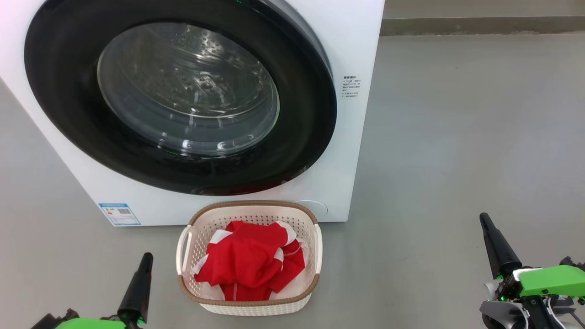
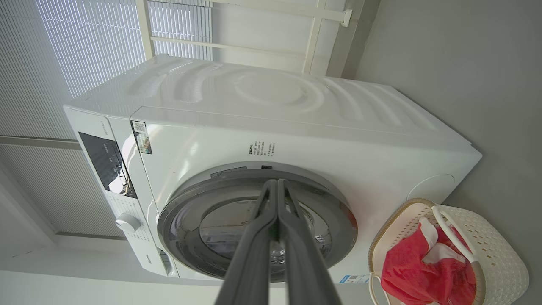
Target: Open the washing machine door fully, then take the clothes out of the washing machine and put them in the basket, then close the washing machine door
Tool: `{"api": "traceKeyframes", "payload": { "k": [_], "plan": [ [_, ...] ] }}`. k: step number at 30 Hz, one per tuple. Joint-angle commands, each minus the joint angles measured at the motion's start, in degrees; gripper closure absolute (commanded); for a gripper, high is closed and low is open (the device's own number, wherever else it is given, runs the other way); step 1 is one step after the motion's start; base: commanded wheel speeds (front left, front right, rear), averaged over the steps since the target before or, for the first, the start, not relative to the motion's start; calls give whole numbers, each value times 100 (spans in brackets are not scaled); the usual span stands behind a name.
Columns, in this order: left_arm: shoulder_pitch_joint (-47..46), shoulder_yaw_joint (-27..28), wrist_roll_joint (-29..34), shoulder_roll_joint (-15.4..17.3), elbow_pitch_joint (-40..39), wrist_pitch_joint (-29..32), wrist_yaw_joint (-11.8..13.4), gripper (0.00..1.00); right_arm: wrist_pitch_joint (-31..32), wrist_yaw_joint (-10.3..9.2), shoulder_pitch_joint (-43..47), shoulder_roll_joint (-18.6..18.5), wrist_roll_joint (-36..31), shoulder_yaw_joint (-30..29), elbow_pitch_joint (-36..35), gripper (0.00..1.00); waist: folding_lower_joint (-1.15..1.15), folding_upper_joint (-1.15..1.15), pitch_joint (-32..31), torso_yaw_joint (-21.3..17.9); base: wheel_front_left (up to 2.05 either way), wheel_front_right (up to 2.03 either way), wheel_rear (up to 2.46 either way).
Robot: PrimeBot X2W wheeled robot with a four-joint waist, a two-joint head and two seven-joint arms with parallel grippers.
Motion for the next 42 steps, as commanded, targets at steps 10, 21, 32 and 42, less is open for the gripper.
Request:
{"api": "traceKeyframes", "payload": {
  "k": [10, 21, 32, 42],
  "plan": [
    [-241, 209, -34, 101, -158, 46, -40, 100, 39, -3, -243, -73, -12, 81, -166, 100, 0, 0, 0, 0, 0, 0, 0],
    [-241, 209, -34, 101, -158, 47, -40, 100, 41, -3, -243, -72, -13, 79, -166, 100, 0, 0, 0, 0, 0, 0, 0],
    [-241, 209, -33, 100, -158, 47, -40, 100, 42, -3, -243, -71, -14, 78, -166, 100, 0, 0, 0, 0, 0, 0, 0],
    [-241, 210, -33, 100, -158, 47, -40, 100, 43, -3, -244, -70, -15, 77, -166, 100, 0, 0, 0, 0, 0, 0, 0]
  ]
}}
